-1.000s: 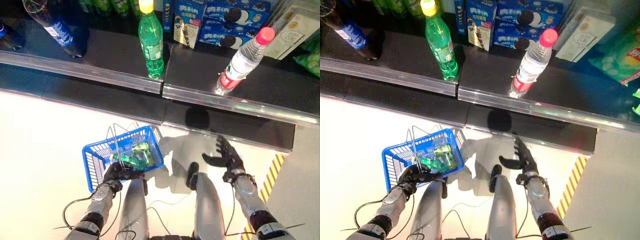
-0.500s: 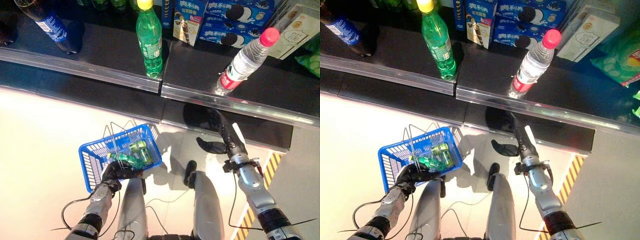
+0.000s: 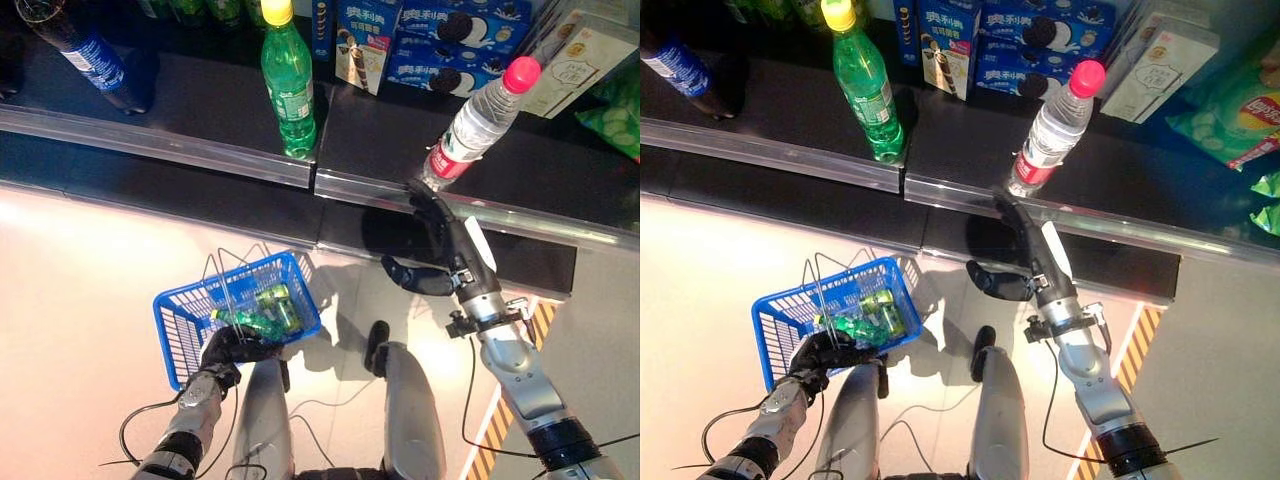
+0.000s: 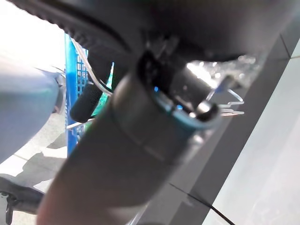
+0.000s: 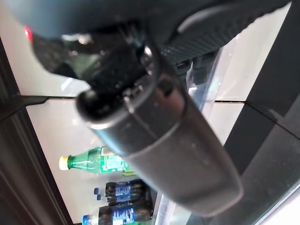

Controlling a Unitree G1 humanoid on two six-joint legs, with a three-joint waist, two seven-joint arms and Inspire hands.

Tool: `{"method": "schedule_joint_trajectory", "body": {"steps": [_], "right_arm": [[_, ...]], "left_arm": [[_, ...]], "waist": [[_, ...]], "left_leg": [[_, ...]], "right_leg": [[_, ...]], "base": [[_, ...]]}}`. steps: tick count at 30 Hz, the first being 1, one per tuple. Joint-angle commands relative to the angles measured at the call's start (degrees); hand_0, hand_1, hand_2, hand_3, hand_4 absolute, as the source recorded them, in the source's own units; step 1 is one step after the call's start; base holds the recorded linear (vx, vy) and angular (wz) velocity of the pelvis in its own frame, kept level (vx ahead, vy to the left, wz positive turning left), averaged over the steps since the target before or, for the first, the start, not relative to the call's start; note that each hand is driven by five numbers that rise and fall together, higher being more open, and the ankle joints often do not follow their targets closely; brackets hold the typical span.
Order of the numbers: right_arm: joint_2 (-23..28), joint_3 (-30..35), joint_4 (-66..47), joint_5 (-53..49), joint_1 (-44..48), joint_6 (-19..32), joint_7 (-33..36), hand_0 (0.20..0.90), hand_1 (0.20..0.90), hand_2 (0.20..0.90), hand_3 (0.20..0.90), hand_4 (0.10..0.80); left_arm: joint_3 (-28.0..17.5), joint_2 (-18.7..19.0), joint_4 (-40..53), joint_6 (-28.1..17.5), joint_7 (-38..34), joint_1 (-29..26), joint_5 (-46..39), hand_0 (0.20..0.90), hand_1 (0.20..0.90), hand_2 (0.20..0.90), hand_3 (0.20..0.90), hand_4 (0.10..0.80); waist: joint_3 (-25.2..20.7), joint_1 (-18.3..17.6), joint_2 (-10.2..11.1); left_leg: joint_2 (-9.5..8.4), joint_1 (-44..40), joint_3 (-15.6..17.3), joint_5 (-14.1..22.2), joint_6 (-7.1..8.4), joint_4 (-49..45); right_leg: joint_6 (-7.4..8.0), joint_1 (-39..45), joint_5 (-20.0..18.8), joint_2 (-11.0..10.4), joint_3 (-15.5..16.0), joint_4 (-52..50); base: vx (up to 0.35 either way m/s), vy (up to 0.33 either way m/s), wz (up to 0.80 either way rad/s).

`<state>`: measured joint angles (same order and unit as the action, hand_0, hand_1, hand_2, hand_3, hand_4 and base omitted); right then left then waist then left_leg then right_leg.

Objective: Pick up the drink and place into the basket.

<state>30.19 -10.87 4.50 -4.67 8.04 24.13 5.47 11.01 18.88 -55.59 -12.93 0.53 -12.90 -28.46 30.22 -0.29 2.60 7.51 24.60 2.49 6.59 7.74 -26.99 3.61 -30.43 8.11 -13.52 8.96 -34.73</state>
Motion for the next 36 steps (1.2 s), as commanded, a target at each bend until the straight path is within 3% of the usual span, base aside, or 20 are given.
{"method": "schedule_joint_trajectory", "body": {"steps": [1,9,19,36], "right_arm": [[1.66,6.00,-10.36,-6.07,0.58,7.70,2.86,0.900,0.900,0.900,0.900,0.800],[-1.89,9.07,-6.57,-16.15,-1.73,8.51,1.76,0.900,0.900,0.900,0.900,0.800],[-4.34,10.96,-3.55,-18.67,-3.66,9.31,2.31,0.900,0.900,0.900,0.900,0.800],[-2.62,12.94,-5.19,-18.59,-3.72,8.41,3.52,0.900,0.900,0.900,0.900,0.800]], "left_arm": [[-0.54,2.17,4.52,-7.11,1.14,5.25,-1.76,0.300,0.300,0.300,0.200,0.100],[-1.47,1.83,4.06,-7.01,1.42,6.36,-1.57,0.300,0.300,0.300,0.200,0.100],[-1.83,1.79,4.62,-6.54,1.57,7.79,-0.92,0.300,0.300,0.300,0.200,0.100],[-2.12,2.06,4.97,-4.69,3.30,11.75,1.29,0.300,0.300,0.300,0.200,0.100]], "waist": [[-2.11,-0.17,-0.26],[-2.06,-0.59,-0.25],[-1.63,-0.51,-0.17],[-2.30,1.08,-0.75]], "left_leg": [[-0.47,-0.44,-0.62,-1.25,-3.86,-1.35],[-0.25,-0.87,-0.47,-1.46,-3.60,-2.05],[0.18,-1.16,-0.47,-1.77,-3.38,-2.90],[0.95,-1.04,-1.24,-5.73,-1.90,-5.90]], "right_leg": [[2.85,5.36,-4.87,0.13,-1.89,6.50],[2.46,7.07,-4.89,0.15,-1.67,7.09],[2.13,9.13,-5.09,0.28,-1.31,7.92],[1.52,14.63,-5.52,0.33,-0.23,9.74]], "base": [[0.031,0.014,-0.01],[0.038,0.003,-0.01],[0.037,-0.009,-0.01],[0.082,-0.012,-0.01]]}}
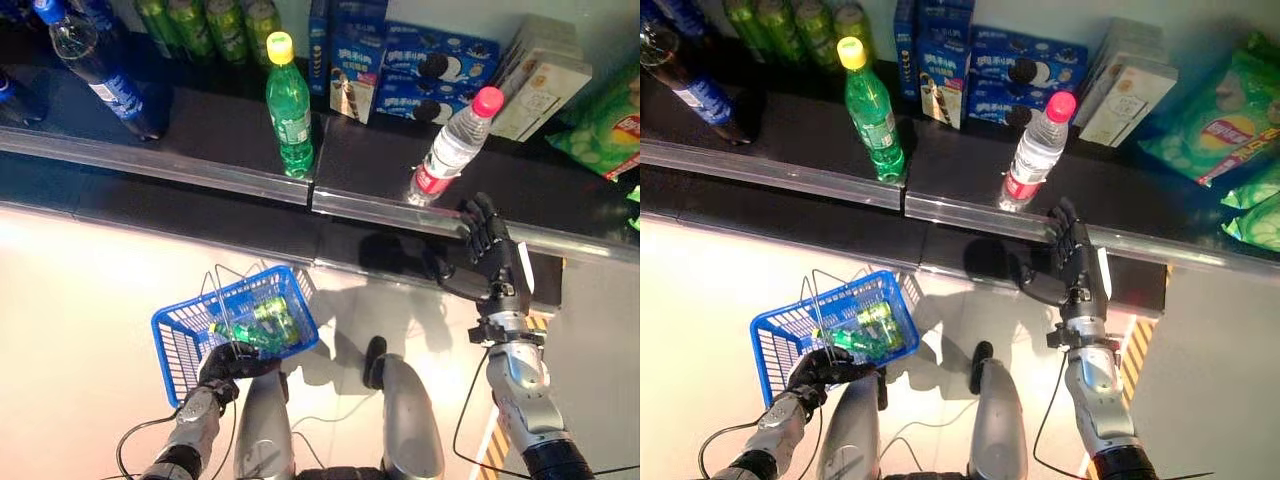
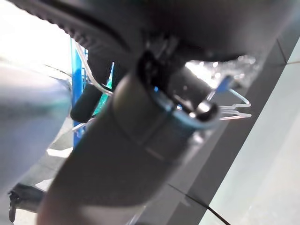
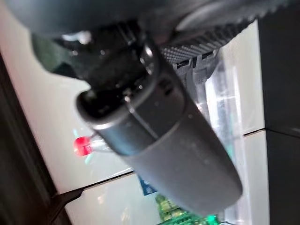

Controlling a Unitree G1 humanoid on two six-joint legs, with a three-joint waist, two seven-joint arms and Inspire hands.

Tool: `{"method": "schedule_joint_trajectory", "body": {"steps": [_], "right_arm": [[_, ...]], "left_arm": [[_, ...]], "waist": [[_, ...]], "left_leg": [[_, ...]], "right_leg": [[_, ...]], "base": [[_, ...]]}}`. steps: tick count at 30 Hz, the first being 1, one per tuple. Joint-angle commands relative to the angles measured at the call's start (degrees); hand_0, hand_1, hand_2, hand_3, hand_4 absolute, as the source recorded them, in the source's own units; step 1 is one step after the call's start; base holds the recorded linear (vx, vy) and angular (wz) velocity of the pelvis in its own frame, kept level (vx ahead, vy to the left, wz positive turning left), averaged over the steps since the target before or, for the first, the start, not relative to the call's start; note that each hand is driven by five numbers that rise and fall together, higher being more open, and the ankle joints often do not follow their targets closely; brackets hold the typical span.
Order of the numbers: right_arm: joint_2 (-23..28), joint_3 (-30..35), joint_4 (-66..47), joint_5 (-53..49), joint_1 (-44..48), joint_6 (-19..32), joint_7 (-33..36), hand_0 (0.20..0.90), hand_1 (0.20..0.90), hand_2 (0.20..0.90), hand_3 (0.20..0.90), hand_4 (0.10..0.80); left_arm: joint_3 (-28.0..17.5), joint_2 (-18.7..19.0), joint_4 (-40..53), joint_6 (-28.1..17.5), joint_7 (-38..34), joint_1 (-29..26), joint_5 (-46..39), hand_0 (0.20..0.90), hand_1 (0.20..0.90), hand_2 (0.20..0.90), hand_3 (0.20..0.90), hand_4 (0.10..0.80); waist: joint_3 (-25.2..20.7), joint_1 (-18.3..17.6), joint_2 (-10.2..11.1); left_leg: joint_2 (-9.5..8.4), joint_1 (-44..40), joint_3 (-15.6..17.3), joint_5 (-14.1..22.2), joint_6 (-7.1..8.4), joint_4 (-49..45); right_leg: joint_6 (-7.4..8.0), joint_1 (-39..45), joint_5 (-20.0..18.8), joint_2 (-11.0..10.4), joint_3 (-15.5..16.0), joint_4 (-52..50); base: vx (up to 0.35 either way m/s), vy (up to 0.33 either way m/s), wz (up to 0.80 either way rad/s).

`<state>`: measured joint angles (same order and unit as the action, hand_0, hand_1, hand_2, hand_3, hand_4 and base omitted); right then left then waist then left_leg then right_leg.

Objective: Pick up the drink and place into the basket.

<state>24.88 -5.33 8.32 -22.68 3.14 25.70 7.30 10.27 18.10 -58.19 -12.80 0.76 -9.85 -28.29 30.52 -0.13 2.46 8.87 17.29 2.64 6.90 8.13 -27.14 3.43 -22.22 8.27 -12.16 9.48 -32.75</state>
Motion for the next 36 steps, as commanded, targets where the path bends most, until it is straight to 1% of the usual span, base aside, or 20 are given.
{"method": "schedule_joint_trajectory", "body": {"steps": [1,2,3,5,8,9,15,16,19,23,25,26,28,31,36], "right_arm": [[2.68,7.39,-9.01,-0.58,1.17,6.84,1.69,0.900,0.900,0.900,0.900,0.800],[2.80,7.52,-9.06,-0.67,1.21,6.73,1.72,0.900,0.900,0.900,0.900,0.800],[3.28,8.23,-9.42,-0.39,1.35,6.07,2.36,0.900,0.900,0.900,0.900,0.800],[3.52,8.62,-9.64,0.40,1.07,5.47,2.66,0.900,0.900,0.900,0.900,0.800],[4.15,8.93,-9.87,0.87,0.83,3.53,2.99,0.900,0.900,0.900,0.900,0.800],[4.63,9.23,-9.57,0.88,0.62,2.32,3.24,0.900,0.900,0.900,0.900,0.800],[5.03,10.04,-9.64,0.62,-0.45,0.47,3.06,0.900,0.900,0.900,0.900,0.800],[4.97,10.53,-9.51,0.57,-1.48,-0.32,2.82,0.900,0.900,0.900,0.900,0.800],[4.68,10.75,-8.81,-0.69,-2.86,-1.38,1.71,0.900,0.900,0.900,0.900,0.800],[3.11,9.86,-8.28,-0.07,-6.71,-3.92,-0.90,0.900,0.900,0.900,0.900,0.800],[2.05,8.86,-6.21,-0.05,-8.53,-4.15,-2.21,0.900,0.900,0.900,0.900,0.800],[1.49,8.33,-3.69,0.66,-9.19,-3.44,-3.00,0.900,0.900,0.900,0.900,0.800],[1.10,8.02,-1.32,0.87,-9.65,-3.47,-3.35,0.900,0.900,0.900,0.900,0.800],[0.50,8.13,4.02,0.14,-9.88,-4.03,-4.17,0.900,0.900,0.900,0.900,0.800],[-1.66,6.82,10.77,0.92,-10.20,-6.23,-4.89,0.900,0.900,0.900,0.900,0.800]], "left_arm": [[-1.38,2.84,7.57,-4.81,3.08,8.70,1.12,0.300,0.300,0.300,0.200,0.100],[-1.37,2.86,7.61,-4.70,3.14,8.87,1.26,0.300,0.300,0.300,0.200,0.100],[-1.38,2.88,8.13,-3.74,3.44,10.25,2.36,0.300,0.300,0.300,0.200,0.100],[-1.62,2.90,8.19,-3.24,3.97,11.80,3.45,0.300,0.300,0.300,0.200,0.100],[-2.07,3.05,7.97,-2.44,4.84,13.47,4.58,0.300,0.300,0.300,0.200,0.100],[-2.34,3.13,7.96,-1.88,5.39,14.70,5.46,0.300,0.300,0.300,0.200,0.100],[-2.73,2.96,8.06,-1.22,5.88,17.34,7.34,0.300,0.300,0.300,0.200,0.100],[-3.08,2.88,8.03,-0.79,6.14,18.78,8.54,0.300,0.300,0.300,0.200,0.100],[-3.68,3.05,7.90,-0.44,6.33,20.11,9.01,0.300,0.300,0.300,0.200,0.100],[-4.89,2.74,8.58,-0.16,6.77,21.80,9.94,0.300,0.300,0.300,0.200,0.100],[-5.13,2.84,9.42,0.08,6.53,22.11,9.46,0.300,0.300,0.300,0.200,0.100],[-5.06,2.83,9.20,-0.24,6.28,21.57,9.25,0.300,0.300,0.300,0.200,0.100],[-4.89,2.90,9.04,-0.79,5.81,20.70,8.68,0.300,0.300,0.300,0.200,0.100],[-5.25,3.19,7.11,-1.09,5.11,18.37,9.17,0.300,0.300,0.300,0.200,0.100],[-5.73,2.73,3.62,-1.94,4.47,15.85,11.02,0.300,0.300,0.300,0.200,0.100]], "waist": [[-2.59,0.92,-0.60],[-2.66,1.00,-0.63],[-3.19,1.58,-0.80],[-3.84,2.08,-0.97],[-4.90,2.58,-1.04],[-5.77,2.95,-1.06],[-7.33,3.46,-1.04],[-8.31,3.68,-1.00],[-9.08,3.54,-0.90],[-10.60,2.88,-0.42],[-11.63,2.33,0.14],[-12.15,1.89,0.58],[-12.92,1.45,1.03],[-14.80,0.67,1.43],[-17.87,-0.07,1.23]], "left_leg": [[-0.42,6.28,-1.39,-6.04,-2.29,-5.76],[-0.43,6.30,-1.44,-6.11,-2.28,-5.86],[-0.32,6.15,-1.69,-6.74,-2.07,-6.28],[-0.36,5.54,-1.94,-7.09,-1.95,-6.49],[-0.37,4.70,-2.08,-7.54,-1.90,-6.69],[-0.34,3.98,-2.12,-7.77,-1.93,-6.65],[-0.53,2.22,-2.13,-7.88,-2.08,-6.24],[-0.60,0.94,-2.12,-7.94,-2.18,-5.65],[-0.87,-0.42,-2.08,-7.78,-2.39,-4.78],[-1.10,-4.14,-1.43,-7.24,-2.77,0.79],[-1.15,-7.19,-0.89,-8.22,-2.89,5.82],[-1.16,-8.83,-0.33,-9.06,-2.98,8.69],[-1.25,-10.51,0.53,-9.98,-3.10,12.30],[-1.12,-13.19,3.17,-10.97,-2.60,18.32],[-0.91,-16.60,6.53,-11.69,-1.94,25.49]], "right_leg": [[1.69,6.42,-5.68,-1.03,-0.74,7.76],[1.66,6.58,-5.71,-1.01,-0.73,7.75],[1.58,8.15,-5.83,-0.99,-0.60,8.06],[1.59,9.69,-5.90,-1.05,-0.41,8.40],[1.62,11.26,-6.12,-1.12,-0.24,8.48],[1.64,12.36,-6.21,-1.11,-0.06,8.46],[1.73,14.33,-6.36,-0.81,-0.01,8.46],[1.92,15.39,-6.53,-0.65,-0.04,8.57],[2.24,15.88,-6.80,-0.37,-0.46,8.45],[3.16,16.77,-7.74,-0.13,-1.54,11.59],[4.22,17.19,-8.87,-0.10,-2.15,15.09],[4.91,17.47,-9.98,-0.23,-2.28,17.48],[5.53,18.07,-11.06,-0.12,-2.03,20.51],[6.30,19.88,-12.24,0.40,-1.50,25.97],[6.79,22.73,-13.46,0.67,-0.01,32.27]], "base": [[0.081,-0.006,0.00],[0.183,-0.017,0.03],[0.277,-0.024,0.05],[0.275,-0.020,0.04],[0.244,-0.011,0.02],[0.248,-0.010,0.03],[0.184,-0.005,0.04],[0.215,-0.004,0.01],[0.138,0.013,0.03],[0.007,0.033,0.03],[-0.111,0.033,-0.05],[-0.157,0.027,-0.16],[-0.193,0.020,-0.21],[-0.189,0.010,-0.14],[-0.117,0.030,-0.17]]}}
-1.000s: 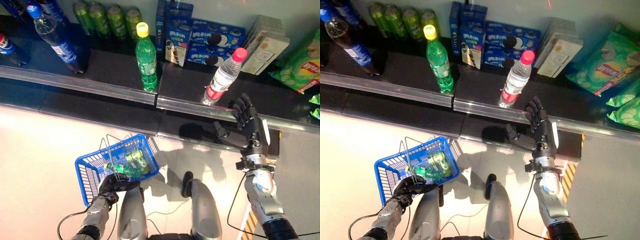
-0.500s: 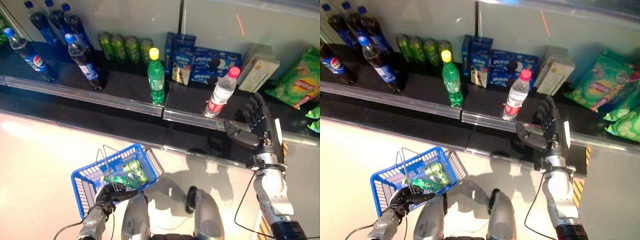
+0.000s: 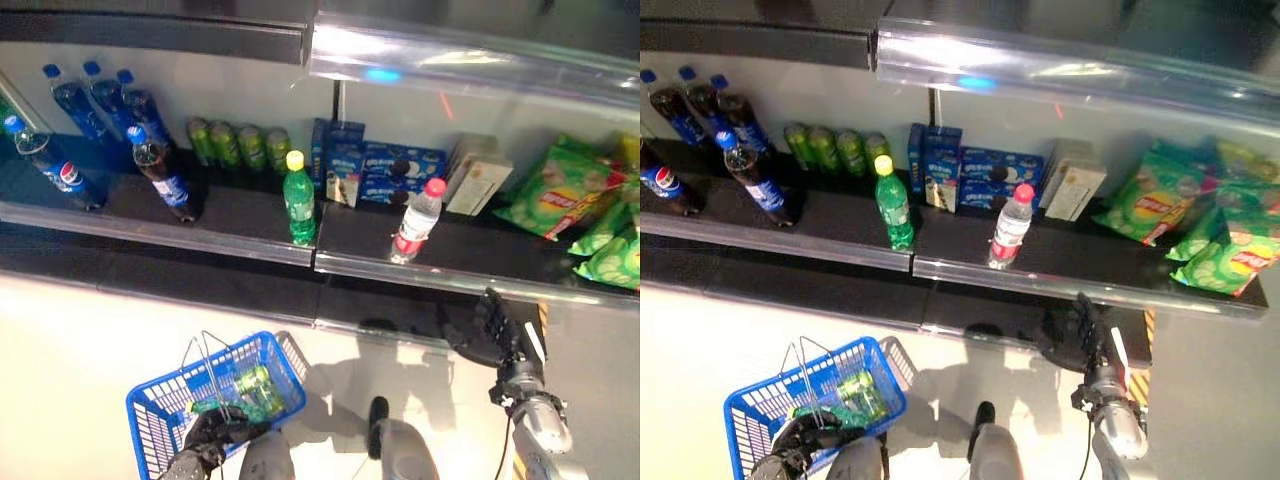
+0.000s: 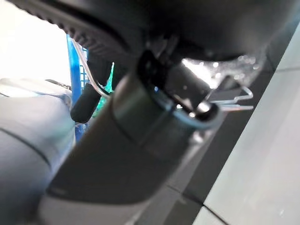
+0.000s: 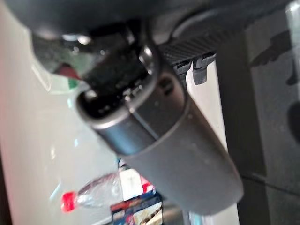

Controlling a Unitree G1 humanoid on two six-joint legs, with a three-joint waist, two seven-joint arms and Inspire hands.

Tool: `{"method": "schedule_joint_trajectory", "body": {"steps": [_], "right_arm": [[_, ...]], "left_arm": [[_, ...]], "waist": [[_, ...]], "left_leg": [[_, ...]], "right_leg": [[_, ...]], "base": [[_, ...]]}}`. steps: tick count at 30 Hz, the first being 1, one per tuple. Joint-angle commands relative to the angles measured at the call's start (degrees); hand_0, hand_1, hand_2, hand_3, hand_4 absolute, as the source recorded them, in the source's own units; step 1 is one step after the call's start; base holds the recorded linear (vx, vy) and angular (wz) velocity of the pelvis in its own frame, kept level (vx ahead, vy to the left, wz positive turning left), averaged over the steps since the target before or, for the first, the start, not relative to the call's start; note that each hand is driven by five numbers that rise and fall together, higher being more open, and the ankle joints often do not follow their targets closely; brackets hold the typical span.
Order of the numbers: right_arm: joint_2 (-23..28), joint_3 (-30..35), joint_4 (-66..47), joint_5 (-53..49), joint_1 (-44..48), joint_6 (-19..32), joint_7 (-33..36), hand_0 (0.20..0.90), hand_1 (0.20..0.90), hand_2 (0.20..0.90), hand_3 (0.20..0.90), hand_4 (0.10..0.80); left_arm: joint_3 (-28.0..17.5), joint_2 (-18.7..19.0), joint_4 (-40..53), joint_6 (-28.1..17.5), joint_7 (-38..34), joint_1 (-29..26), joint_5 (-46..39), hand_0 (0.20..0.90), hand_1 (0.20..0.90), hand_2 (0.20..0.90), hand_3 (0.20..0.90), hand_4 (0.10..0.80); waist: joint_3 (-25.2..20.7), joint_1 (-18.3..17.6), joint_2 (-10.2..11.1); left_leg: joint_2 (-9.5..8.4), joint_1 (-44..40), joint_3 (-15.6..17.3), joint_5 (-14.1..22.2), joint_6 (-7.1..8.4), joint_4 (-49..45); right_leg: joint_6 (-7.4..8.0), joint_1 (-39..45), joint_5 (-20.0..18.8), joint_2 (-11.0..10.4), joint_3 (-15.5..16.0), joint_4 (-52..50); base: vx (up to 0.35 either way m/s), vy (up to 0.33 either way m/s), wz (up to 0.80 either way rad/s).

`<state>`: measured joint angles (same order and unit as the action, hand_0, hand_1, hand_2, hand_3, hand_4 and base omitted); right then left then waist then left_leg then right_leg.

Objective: Pick up the drink and place into the basket.

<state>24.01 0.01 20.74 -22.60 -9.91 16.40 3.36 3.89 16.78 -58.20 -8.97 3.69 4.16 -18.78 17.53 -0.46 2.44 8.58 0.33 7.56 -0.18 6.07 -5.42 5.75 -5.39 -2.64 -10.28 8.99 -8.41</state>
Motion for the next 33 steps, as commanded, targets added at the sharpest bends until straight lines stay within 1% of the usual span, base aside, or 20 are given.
{"method": "schedule_joint_trajectory", "body": {"steps": [1,6,8,9,10,12,16,17,18,20,21,22,24,26,28,29,30,31,33], "right_arm": [[-1.31,1.16,-0.51,0.74,2.82,2.83,-0.81,0.900,0.900,0.900,0.900,0.800],[-3.01,-0.32,4.40,1.45,2.69,2.33,-0.19,0.900,0.900,0.900,0.900,0.800],[-3.77,-1.41,10.37,2.67,3.23,1.33,0.11,0.900,0.900,0.900,0.900,0.800],[-3.85,-1.46,11.13,2.42,3.30,1.28,-0.01,0.900,0.900,0.900,0.900,0.800],[-4.29,-1.66,15.24,3.37,3.63,1.11,-0.39,0.900,0.900,0.900,0.900,0.800],[-4.78,-1.95,21.27,4.41,4.01,1.03,-0.65,0.900,0.900,0.900,0.900,0.800],[-5.63,-2.53,28.96,6.49,4.66,0.44,-1.36,0.900,0.900,0.900,0.900,0.800],[-5.71,-2.73,30.66,6.59,4.80,-0.03,-1.82,0.900,0.900,0.900,0.900,0.800],[-5.70,-2.97,32.46,6.50,5.02,0.15,-2.48,0.900,0.900,0.900,0.900,0.800],[-5.46,-3.33,35.28,8.40,5.60,-0.89,-3.19,0.900,0.900,0.900,0.900,0.800],[-5.35,-3.36,35.60,9.20,5.86,-1.74,-3.12,0.900,0.900,0.900,0.900,0.800],[-5.11,-3.22,36.09,9.35,6.12,-2.27,-3.34,0.900,0.900,0.900,0.900,0.800],[-4.95,-2.44,37.88,9.45,6.16,-1.58,-3.94,0.900,0.900,0.900,0.900,0.800],[-5.31,-1.90,40.02,8.83,6.37,-0.75,-4.40,0.900,0.900,0.900,0.900,0.800],[-6.04,-1.61,41.35,8.88,6.32,-0.13,-5.08,0.900,0.900,0.900,0.900,0.800],[-6.32,-1.70,41.56,8.83,6.28,-0.33,-5.15,0.900,0.900,0.900,0.900,0.800],[-6.39,-1.77,41.61,8.42,6.28,-0.51,-5.09,0.900,0.900,0.900,0.900,0.800],[-6.55,-1.98,41.94,6.78,6.36,-1.28,-4.90,0.900,0.900,0.900,0.900,0.800],[-6.51,-2.00,43.19,5.21,7.00,-2.28,-5.12,0.900,0.900,0.900,0.900,0.800]], "left_arm": [[0.48,3.96,3.03,-6.00,1.43,1.50,1.80,0.300,0.300,0.300,0.200,0.100],[0.04,4.01,0.73,-6.78,1.36,0.18,3.01,0.300,0.300,0.300,0.200,0.100],[0.31,4.08,-0.87,-7.08,1.30,-1.09,3.31,0.300,0.300,0.300,0.200,0.100],[0.34,4.05,-0.97,-7.08,1.28,-1.20,3.40,0.300,0.300,0.300,0.200,0.100],[0.33,4.02,-1.52,-7.28,1.40,-1.63,3.81,0.300,0.300,0.300,0.200,0.100],[0.64,4.11,-2.47,-7.57,1.68,-2.43,4.28,0.300,0.300,0.300,0.200,0.100],[0.49,4.25,-3.76,-8.06,2.27,-2.70,4.84,0.300,0.300,0.300,0.200,0.100],[0.45,4.23,-4.08,-8.32,2.34,-2.68,5.40,0.300,0.300,0.300,0.200,0.100],[0.52,4.11,-4.46,-8.89,2.35,-2.48,5.65,0.300,0.300,0.300,0.200,0.100],[0.27,3.46,-5.40,-10.00,2.86,-1.63,5.80,0.300,0.300,0.300,0.200,0.100],[-0.26,2.91,-5.78,-10.41,3.14,-1.22,6.37,0.300,0.300,0.300,0.200,0.100],[-0.35,2.73,-5.85,-10.69,3.82,-0.88,6.57,0.300,0.300,0.300,0.200,0.100],[-0.23,3.08,-5.91,-10.74,5.07,-1.37,7.23,0.300,0.300,0.300,0.200,0.100],[0.10,4.41,-5.92,-10.19,5.31,-2.65,7.56,0.300,0.300,0.300,0.200,0.100],[-0.85,5.78,-5.47,-9.13,5.31,-3.58,7.16,0.300,0.300,0.300,0.200,0.100],[-1.40,6.28,-5.18,-8.57,5.43,-3.98,7.10,0.300,0.300,0.300,0.200,0.100],[-1.53,6.45,-5.15,-8.42,5.47,-4.16,7.10,0.300,0.300,0.300,0.200,0.100],[-2.01,6.94,-5.36,-8.06,5.40,-4.96,7.48,0.300,0.300,0.300,0.200,0.100],[-1.61,7.12,-6.24,-8.23,4.61,-5.78,7.44,0.300,0.300,0.300,0.200,0.100]], "waist": [[-5.38,0.19,1.21],[-7.28,-0.06,1.12],[-8.67,-0.27,0.90],[-8.80,-0.26,0.86],[-9.47,-0.29,0.70],[-10.20,-0.35,0.62],[-11.08,-0.33,0.67],[-11.19,-0.20,0.74],[-11.20,0.13,0.84],[-10.73,1.44,1.34],[-10.59,2.41,1.66],[-10.31,2.57,1.90],[-9.72,2.53,2.35],[-8.77,2.38,2.81],[-8.06,2.64,2.89],[-7.91,3.03,2.88],[-7.89,3.18,2.89],[-7.99,3.66,2.78],[-8.55,3.80,2.15]], "left_leg": [[-0.62,-0.08,1.98,-4.60,0.15,4.61],[-0.60,-1.82,3.30,-4.40,0.34,7.55],[-0.71,-3.17,4.41,-4.14,0.30,9.48],[-0.73,-3.28,4.53,-4.06,0.28,9.64],[-0.90,-3.85,4.87,-3.70,0.18,10.33],[-1.27,-4.41,5.01,-2.85,-0.22,10.42],[-1.72,-5.26,5.09,-1.76,-0.81,10.42],[-2.05,-5.49,4.58,-1.38,-1.04,10.42],[-2.73,-5.67,3.26,-0.87,-1.36,10.16],[-5.07,-5.12,-1.09,1.41,-2.08,6.71],[-6.80,-4.55,-4.52,2.49,-2.85,5.25],[-7.22,-4.41,-4.09,3.30,-3.13,4.35],[-7.49,-4.00,-2.43,4.14,-3.59,3.51],[-7.36,-4.38,-0.78,4.03,-3.87,5.00],[-6.97,-5.01,0.58,3.32,-3.83,6.42],[-6.84,-5.01,1.43,2.85,-4.02,7.07],[-6.85,-4.90,1.66,2.76,-4.16,7.21],[-6.67,-4.00,2.68,2.41,-4.81,7.09],[-6.40,-2.32,3.11,2.15,-5.58,6.28]], "right_leg": [[4.52,6.19,-2.67,-1.18,0.63,8.58],[4.62,7.14,-2.90,-1.13,1.32,10.49],[4.61,7.89,-2.93,-1.07,1.84,11.56],[4.61,7.97,-2.94,-1.08,1.95,11.68],[4.58,8.29,-2.87,-1.05,2.24,12.06],[4.46,8.56,-2.71,-1.02,2.24,12.23],[4.21,8.82,-2.29,-0.72,1.91,12.46],[4.04,8.86,-2.12,-0.48,1.53,12.55],[3.89,8.86,-2.04,-0.21,0.73,12.73],[3.74,9.06,-2.10,-0.14,-1.46,13.13],[3.98,8.90,-2.48,-0.35,-2.78,13.26],[4.24,8.86,-2.59,-0.84,-3.18,13.23],[5.13,8.08,-3.53,-1.78,-3.24,13.24],[7.29,5.46,-6.56,-3.50,-1.71,13.31],[8.11,3.22,-8.75,-4.96,1.11,11.68],[8.14,2.90,-8.68,-5.39,1.97,10.07],[8.11,2.90,-8.44,-5.49,2.11,9.45],[7.62,2.96,-7.62,-6.03,2.64,6.01],[6.50,3.09,-5.88,-5.53,1.61,4.24]], "base": [[-0.083,0.022,-0.09],[-0.036,0.008,-0.04],[0.000,0.000,0.00],[0.000,0.000,0.00],[0.015,0.012,0.05],[0.024,0.000,0.08],[0.022,-0.015,-0.01],[0.051,-0.031,-0.02],[0.054,0.000,-0.05],[0.061,0.069,-0.24],[0.061,0.130,-0.67],[0.045,0.155,-0.83],[-0.004,0.120,-0.86],[-0.075,0.023,-0.61],[-0.134,-0.034,-0.45],[-0.128,-0.025,-0.46],[-0.184,-0.034,-0.56],[-0.180,-0.036,-0.49],[-0.230,-0.062,-0.25]]}}
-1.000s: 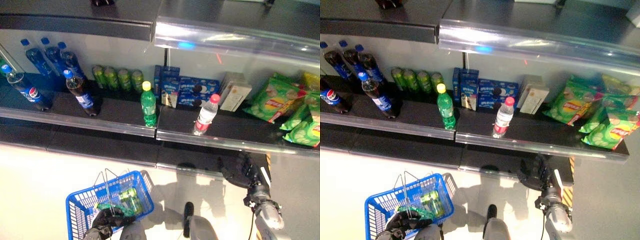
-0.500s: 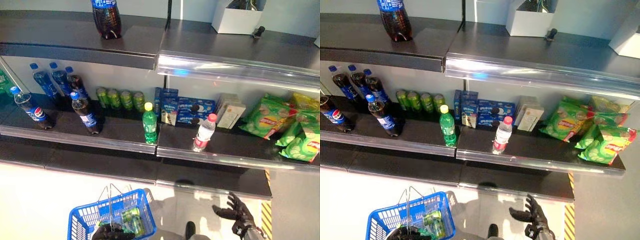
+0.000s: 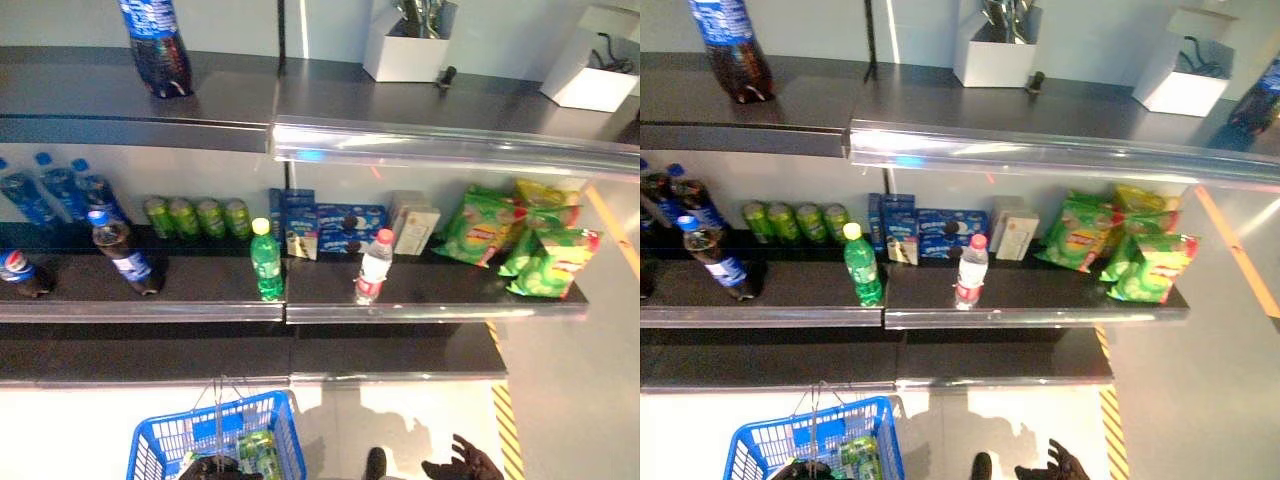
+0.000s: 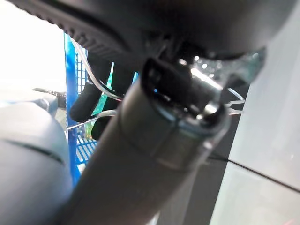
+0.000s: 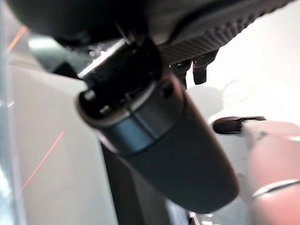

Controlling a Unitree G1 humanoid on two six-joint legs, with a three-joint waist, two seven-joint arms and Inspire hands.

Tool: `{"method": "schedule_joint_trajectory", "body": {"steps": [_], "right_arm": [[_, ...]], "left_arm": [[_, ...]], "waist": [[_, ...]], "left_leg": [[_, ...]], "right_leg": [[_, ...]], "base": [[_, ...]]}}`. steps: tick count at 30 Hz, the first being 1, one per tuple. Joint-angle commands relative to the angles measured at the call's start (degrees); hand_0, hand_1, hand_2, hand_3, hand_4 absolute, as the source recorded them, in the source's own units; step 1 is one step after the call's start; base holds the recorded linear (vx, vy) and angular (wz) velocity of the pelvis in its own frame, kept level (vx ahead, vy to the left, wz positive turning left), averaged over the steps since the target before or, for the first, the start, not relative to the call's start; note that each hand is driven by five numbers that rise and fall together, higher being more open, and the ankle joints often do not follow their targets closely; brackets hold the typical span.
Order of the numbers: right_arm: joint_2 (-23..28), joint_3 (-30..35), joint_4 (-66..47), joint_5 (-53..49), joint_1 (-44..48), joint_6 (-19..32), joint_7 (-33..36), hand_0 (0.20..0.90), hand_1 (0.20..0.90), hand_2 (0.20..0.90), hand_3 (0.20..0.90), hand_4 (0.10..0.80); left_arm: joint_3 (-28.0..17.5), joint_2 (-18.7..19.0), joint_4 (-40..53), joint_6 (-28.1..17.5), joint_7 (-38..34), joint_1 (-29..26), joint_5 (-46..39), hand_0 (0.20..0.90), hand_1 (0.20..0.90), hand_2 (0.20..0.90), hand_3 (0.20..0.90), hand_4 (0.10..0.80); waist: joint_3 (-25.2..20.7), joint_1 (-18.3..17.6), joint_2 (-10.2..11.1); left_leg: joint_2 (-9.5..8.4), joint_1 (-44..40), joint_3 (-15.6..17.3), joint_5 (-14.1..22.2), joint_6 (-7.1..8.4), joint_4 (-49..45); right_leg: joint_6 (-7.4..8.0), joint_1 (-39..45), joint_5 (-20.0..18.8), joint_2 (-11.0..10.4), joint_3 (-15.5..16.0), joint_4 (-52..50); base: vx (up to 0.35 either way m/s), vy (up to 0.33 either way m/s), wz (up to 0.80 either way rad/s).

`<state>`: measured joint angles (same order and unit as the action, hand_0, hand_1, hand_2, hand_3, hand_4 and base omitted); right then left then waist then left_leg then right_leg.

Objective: Pick up the drink and place into the basket.

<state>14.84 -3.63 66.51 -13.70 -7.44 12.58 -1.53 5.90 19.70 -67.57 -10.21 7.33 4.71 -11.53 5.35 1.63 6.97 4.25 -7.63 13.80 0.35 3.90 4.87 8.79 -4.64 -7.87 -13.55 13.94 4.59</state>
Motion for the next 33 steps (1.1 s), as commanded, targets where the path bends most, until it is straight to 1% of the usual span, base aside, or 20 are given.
{"method": "schedule_joint_trajectory", "body": {"steps": [1,2,3,4,5,8,9,10,13,16,19,24,33], "right_arm": [[2.43,1.62,-1.26,-3.85,4.96,1.46,-0.49,0.900,0.900,0.900,0.900,0.800],[2.27,1.35,-0.18,-3.84,5.34,0.43,-0.97,0.900,0.900,0.900,0.900,0.800],[2.04,1.34,1.40,-2.31,5.75,-3.27,-2.94,0.900,0.900,0.900,0.900,0.800],[2.03,1.35,1.51,-2.02,5.79,-3.81,-3.19,0.900,0.900,0.900,0.900,0.800],[1.96,1.01,3.16,-0.60,6.05,-6.58,-4.85,0.900,0.900,0.900,0.900,0.800],[1.95,0.82,4.58,0.11,6.20,-7.84,-6.07,0.900,0.900,0.900,0.900,0.800],[1.71,0.09,7.67,0.73,6.69,-10.68,-7.91,0.900,0.900,0.900,0.900,0.800],[1.69,-0.03,7.79,0.34,6.75,-11.07,-8.09,0.900,0.900,0.900,0.900,0.800],[1.15,0.17,8.70,-1.20,7.20,-13.19,-8.83,0.900,0.900,0.900,0.900,0.800],[0.82,1.37,9.94,0.09,6.83,-14.03,-7.64,0.900,0.900,0.900,0.900,0.800],[1.62,2.17,10.83,-0.25,7.00,-14.58,-7.84,0.900,0.900,0.900,0.900,0.800],[1.33,2.24,11.93,0.12,7.36,-15.12,-7.89,0.900,0.900,0.900,0.900,0.800],[1.61,2.21,11.83,0.51,7.56,-15.49,-7.97,0.900,0.900,0.900,0.900,0.800]], "left_arm": [[-2.85,4.19,2.35,-7.32,0.55,-6.70,-0.54,0.300,0.300,0.300,0.200,0.100],[-2.23,4.08,1.73,-7.52,0.23,-6.78,-1.27,0.300,0.300,0.300,0.200,0.100],[-2.03,3.74,1.48,-6.61,0.29,-6.68,-2.06,0.300,0.300,0.300,0.200,0.100],[-2.03,3.70,1.48,-6.49,0.34,-6.66,-2.08,0.300,0.300,0.300,0.200,0.100],[-1.83,3.46,1.44,-5.78,0.48,-6.71,-1.79,0.300,0.300,0.300,0.200,0.100],[-1.74,3.28,1.13,-5.51,0.80,-6.67,-1.37,0.300,0.300,0.300,0.200,0.100],[-1.19,2.62,-0.43,-3.40,0.96,-7.08,0.69,0.300,0.300,0.300,0.200,0.100],[-1.11,2.56,-0.65,-2.89,1.10,-7.13,0.77,0.300,0.300,0.300,0.200,0.100],[-0.70,1.18,-3.04,-2.21,1.37,-6.54,2.96,0.300,0.300,0.300,0.200,0.100],[-1.12,-0.16,-4.60,-2.17,0.68,-5.17,3.64,0.300,0.300,0.300,0.200,0.100],[-1.00,-0.22,-4.60,-2.47,1.04,-5.06,2.72,0.300,0.300,0.300,0.200,0.100],[-0.80,-0.40,-4.23,-2.93,1.81,-5.47,2.41,0.300,0.300,0.300,0.200,0.100],[-0.64,-0.52,-3.67,-2.98,1.22,-5.27,1.57,0.300,0.300,0.300,0.200,0.100]], "waist": [[3.35,1.52,-2.57],[3.05,1.31,-2.66],[2.54,1.16,-2.87],[2.49,1.15,-2.91],[2.07,1.10,-2.98],[1.79,1.08,-2.97],[0.65,1.09,-3.01],[0.52,1.08,-3.02],[-1.05,0.96,-3.38],[-2.20,0.62,-3.78],[-2.32,0.45,-4.18],[-2.44,0.64,-4.70],[-2.41,0.63,-5.30]], "left_leg": [[-2.14,6.01,-3.37,1.73,-3.46,-4.26],[-2.38,6.00,-3.42,1.81,-3.69,-4.13],[-2.46,5.55,-3.16,1.95,-3.43,-3.93],[-2.44,5.46,-3.15,1.96,-3.38,-3.87],[-2.51,4.97,-3.06,2.02,-3.25,-3.41],[-2.62,4.48,-2.92,2.14,-3.23,-3.15],[-2.92,2.91,-3.15,2.39,-3.23,-2.63],[-2.93,2.70,-3.23,2.39,-3.20,-2.61],[-2.84,1.11,-3.16,2.33,-2.94,-2.02],[-3.03,-0.13,-2.81,2.34,-2.91,-1.11],[-2.71,-0.76,-2.27,2.49,-2.54,-1.25],[-2.49,-1.52,-2.37,2.63,-2.55,-1.18],[-2.18,-1.98,-2.60,2.57,-2.34,-0.98]], "right_leg": [[3.41,1.12,-1.73,-2.37,-3.63,-9.24],[3.41,0.81,-2.25,-2.30,-4.01,-8.61],[3.25,0.81,-2.50,-2.44,-3.36,-6.89],[3.23,0.85,-2.57,-2.40,-3.30,-6.69],[3.32,0.68,-2.94,-2.40,-2.97,-6.18],[3.41,0.75,-3.30,-2.40,-2.77,-5.91],[3.37,2.09,-3.05,-1.76,-2.66,-5.08],[3.31,2.41,-2.94,-1.65,-2.63,-4.96],[2.51,5.35,-0.42,-0.19,-2.25,-3.11],[2.01,7.34,1.07,0.72,-2.20,-1.89],[1.50,8.42,2.06,0.78,-1.88,-2.01],[1.07,9.32,3.04,0.83,-1.12,-2.70],[0.64,10.15,3.78,1.11,-0.93,-2.75]], "base": [[-0.180,-0.073,-0.10],[-0.142,-0.070,-0.19],[-0.093,-0.049,-0.26],[-0.091,-0.046,-0.55],[-0.036,-0.031,-0.55],[-0.011,-0.043,-0.27],[0.009,-0.089,0.02],[0.018,-0.105,0.04],[0.027,-0.030,0.06],[0.016,0.022,0.08],[-0.031,0.002,0.01],[-0.028,-0.007,0.03],[-0.004,-0.001,0.03]]}}
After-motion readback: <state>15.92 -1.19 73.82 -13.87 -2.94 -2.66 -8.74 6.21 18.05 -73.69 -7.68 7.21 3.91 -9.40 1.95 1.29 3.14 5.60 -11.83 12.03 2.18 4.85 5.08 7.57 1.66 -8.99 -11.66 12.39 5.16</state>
